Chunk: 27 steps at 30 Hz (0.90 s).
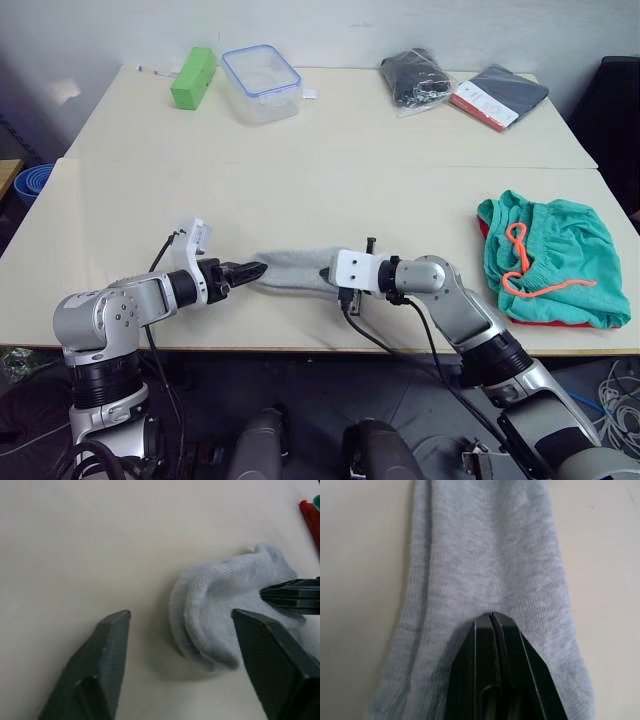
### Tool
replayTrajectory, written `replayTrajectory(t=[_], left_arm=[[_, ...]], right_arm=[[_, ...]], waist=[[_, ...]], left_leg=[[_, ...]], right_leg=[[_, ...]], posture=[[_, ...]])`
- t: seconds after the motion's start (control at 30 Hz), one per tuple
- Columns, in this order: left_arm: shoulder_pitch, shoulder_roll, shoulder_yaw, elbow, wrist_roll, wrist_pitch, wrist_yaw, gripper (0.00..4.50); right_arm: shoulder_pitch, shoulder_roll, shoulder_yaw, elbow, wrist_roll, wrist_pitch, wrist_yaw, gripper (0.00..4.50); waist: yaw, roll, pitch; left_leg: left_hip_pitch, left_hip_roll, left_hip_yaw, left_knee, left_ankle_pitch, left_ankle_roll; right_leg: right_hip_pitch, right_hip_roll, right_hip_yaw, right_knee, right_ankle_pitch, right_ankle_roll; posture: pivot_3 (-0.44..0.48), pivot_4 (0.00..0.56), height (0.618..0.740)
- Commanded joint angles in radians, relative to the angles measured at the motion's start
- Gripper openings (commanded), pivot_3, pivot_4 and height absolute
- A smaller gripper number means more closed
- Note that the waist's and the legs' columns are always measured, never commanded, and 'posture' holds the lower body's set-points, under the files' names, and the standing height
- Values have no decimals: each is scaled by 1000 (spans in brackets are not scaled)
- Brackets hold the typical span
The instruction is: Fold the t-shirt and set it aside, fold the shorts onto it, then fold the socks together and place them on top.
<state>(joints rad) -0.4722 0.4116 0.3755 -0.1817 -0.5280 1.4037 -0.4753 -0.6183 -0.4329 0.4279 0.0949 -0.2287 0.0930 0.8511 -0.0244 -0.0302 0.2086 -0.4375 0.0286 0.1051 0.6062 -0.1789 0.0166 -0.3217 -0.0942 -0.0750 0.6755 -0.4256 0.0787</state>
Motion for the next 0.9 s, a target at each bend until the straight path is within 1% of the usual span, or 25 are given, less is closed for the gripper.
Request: replayTrajectory(t=[0.03, 0.17, 0.27, 0.4, 0.5, 0.6, 0.7, 0.8, 0.9], left_arm=[[-20, -15, 11, 14, -35, 12, 6, 2314], [-45, -34, 16, 23, -55, 23, 14, 943], [-67, -62, 26, 24, -73, 42, 27, 22], [-90, -71, 28, 27, -84, 52, 37, 22], [-107, -35, -1, -11, -103, 53, 16, 22], [-166, 4, -76, -72, -119, 66, 6, 22], [-230, -12, -132, -112, -141, 87, 10, 22], [-266, -28, -176, -131, -161, 109, 10, 22], [-289, -29, -273, -146, -174, 110, -6, 22]], right_arm=[[28, -26, 7, 34, -30, 1, -3, 0], [45, -21, 6, 23, -27, 3, -6, 0], [50, -15, 3, 17, -24, 11, -12, 0], [59, -17, 1, 6, -23, 18, -15, 0], [67, -24, -4, 0, -20, 22, -17, 0], [72, -24, -13, 5, -18, 24, -22, 0], [75, -19, -19, 16, -22, 21, -32, 0], [77, -16, -18, 21, -25, 20, -36, 0], [81, -13, -19, 20, -23, 29, -41, 0]], waist=[[0, 0, 0], [0, -1, 0], [1, -1, -1], [0, -1, -1], [0, -1, -1], [3, -1, -1], [10, -1, -1], [10, -1, -1], [10, -1, -1]], left_leg=[[0, 0, 0, 0, 0, 0], [0, 0, 0, 0, 0, 0], [0, 0, 0, 0, 0, 0], [0, 0, 0, 0, 0, 0], [0, 0, 0, 0, 0, 0], [0, 0, -1, 0, 0, 0], [0, 0, -1, 0, 0, 0], [0, 0, 0, -1, 0, 0], [0, 0, 0, -1, 0, -1]], right_leg=[[0, 0, 0, 0, 0, 0], [0, 0, 0, 0, 0, 0], [0, 0, 0, -1, 0, 0], [0, 0, 0, -1, 0, 0], [1, 0, 0, -1, 0, 0], [0, 0, 0, -1, 0, 0], [1, 0, 0, -2, 0, 0], [1, 0, 0, -2, 0, 0], [1, 1, 0, -2, 0, 0]], posture=[[0, 150, 740], [0, 150, 740], [0, 150, 740], [0, 150, 740], [0, 150, 740], [0, 150, 740], [0, 150, 740], [0, 150, 740], [0, 150, 740]])
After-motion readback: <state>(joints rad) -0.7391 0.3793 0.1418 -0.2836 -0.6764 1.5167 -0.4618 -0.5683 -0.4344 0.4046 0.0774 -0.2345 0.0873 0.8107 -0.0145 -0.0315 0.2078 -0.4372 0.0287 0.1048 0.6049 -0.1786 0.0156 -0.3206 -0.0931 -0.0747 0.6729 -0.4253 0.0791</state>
